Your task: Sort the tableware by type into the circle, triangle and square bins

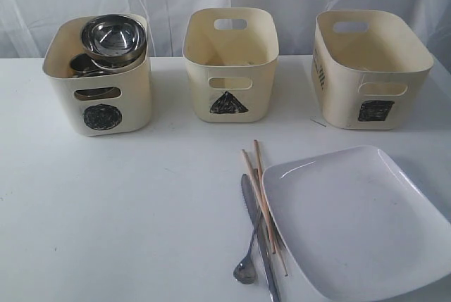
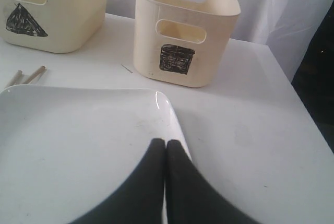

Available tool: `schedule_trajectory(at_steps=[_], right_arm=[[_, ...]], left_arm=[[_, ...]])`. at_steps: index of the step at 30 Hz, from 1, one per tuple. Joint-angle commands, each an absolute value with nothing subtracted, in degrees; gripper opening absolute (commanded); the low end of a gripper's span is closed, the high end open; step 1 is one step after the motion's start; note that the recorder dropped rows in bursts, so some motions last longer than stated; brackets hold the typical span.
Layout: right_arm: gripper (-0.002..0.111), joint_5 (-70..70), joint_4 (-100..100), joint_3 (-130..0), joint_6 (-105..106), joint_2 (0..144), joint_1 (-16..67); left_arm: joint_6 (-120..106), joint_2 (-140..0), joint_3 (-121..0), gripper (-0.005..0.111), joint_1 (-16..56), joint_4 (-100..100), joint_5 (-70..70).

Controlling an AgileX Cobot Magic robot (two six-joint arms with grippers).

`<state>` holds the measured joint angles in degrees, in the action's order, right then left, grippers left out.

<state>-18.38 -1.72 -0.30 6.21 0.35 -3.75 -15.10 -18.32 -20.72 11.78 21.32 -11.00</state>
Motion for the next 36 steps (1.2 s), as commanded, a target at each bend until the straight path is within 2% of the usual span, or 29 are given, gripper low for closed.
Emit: schedule_trajectory(at_steps=[1,10,18,25,36], right_arm=[[0.000,-17.9,-1.7,0.0,6.7,0.0,-4.0],[0.000,-17.9,-1.7,0.0,6.7,0.0,-4.0],[0.000,-17.9,-1.7,0.0,6.7,0.0,-4.0],[0.000,-17.9,-1.7,0.0,6.7,0.0,-4.0],[0.000,-17.9,-1.7,0.0,6.7,0.0,-4.0]], left_arm=[[-14.9,-17.8,-20.5,0.000,12.0,17.7,-12.1],[-15.0,-17.8,-20.2,0.000,12.0,12.6,-16.4],[-15.0,-16.4,-13.4,0.000,12.0,12.6,-17.6],[-15.1,-10.1,-4.6,0.000,12.0,12.7,-17.6],[-15.1,0.0,0.0,0.000,12.0,12.7,-18.1]])
